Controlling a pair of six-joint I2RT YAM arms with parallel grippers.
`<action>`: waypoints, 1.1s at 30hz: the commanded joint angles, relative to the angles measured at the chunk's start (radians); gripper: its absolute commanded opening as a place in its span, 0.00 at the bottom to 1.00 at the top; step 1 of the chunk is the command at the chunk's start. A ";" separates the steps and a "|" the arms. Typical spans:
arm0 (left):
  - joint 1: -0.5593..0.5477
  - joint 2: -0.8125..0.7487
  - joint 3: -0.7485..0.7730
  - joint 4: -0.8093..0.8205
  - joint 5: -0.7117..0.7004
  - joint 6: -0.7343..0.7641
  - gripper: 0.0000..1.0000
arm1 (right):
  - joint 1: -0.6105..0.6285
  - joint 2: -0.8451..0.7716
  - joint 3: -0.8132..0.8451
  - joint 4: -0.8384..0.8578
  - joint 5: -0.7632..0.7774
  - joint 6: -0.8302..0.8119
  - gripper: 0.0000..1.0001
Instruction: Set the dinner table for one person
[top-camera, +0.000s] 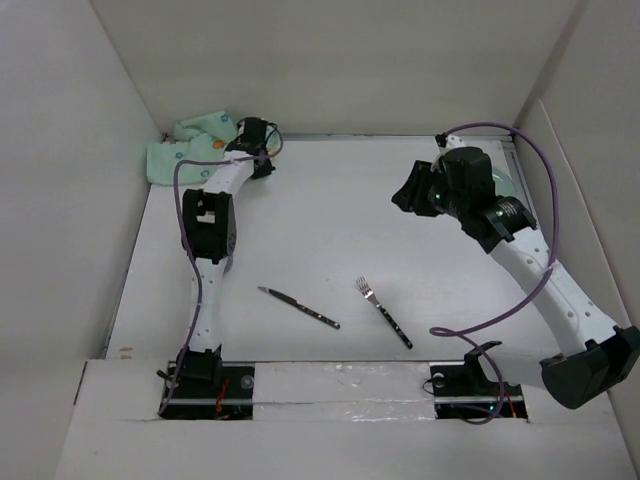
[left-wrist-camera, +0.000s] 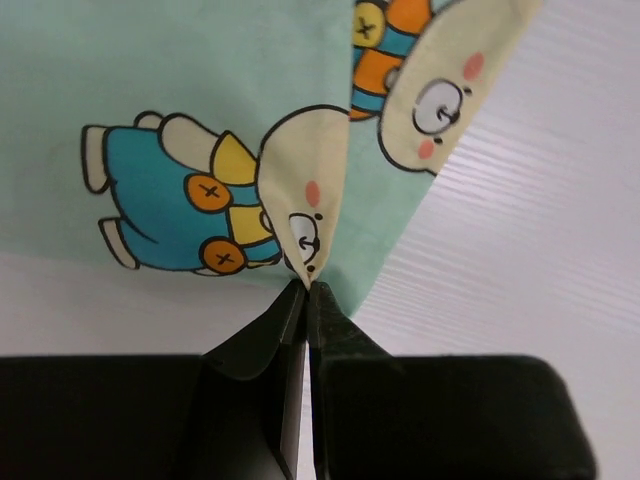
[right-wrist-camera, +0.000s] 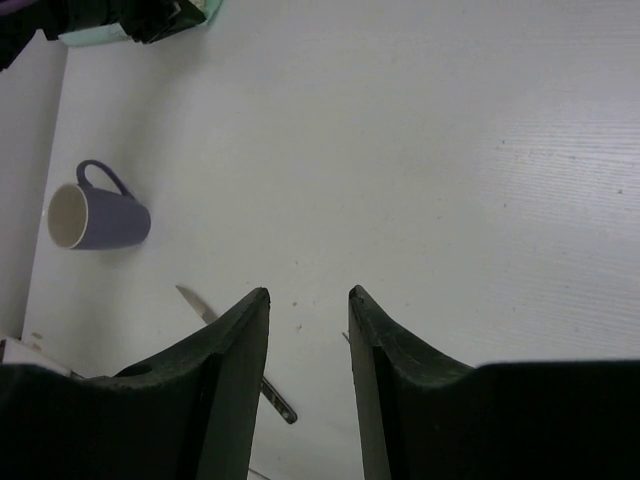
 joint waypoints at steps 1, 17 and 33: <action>-0.154 -0.074 0.029 0.052 0.086 0.080 0.00 | 0.010 0.002 0.054 -0.004 0.068 -0.018 0.43; -0.474 -0.391 -0.360 0.136 0.114 0.195 0.22 | -0.082 -0.123 -0.063 0.032 0.224 0.079 0.29; -0.496 -0.277 -0.101 0.122 0.038 0.178 0.43 | -0.146 -0.051 -0.141 0.062 0.127 0.141 0.00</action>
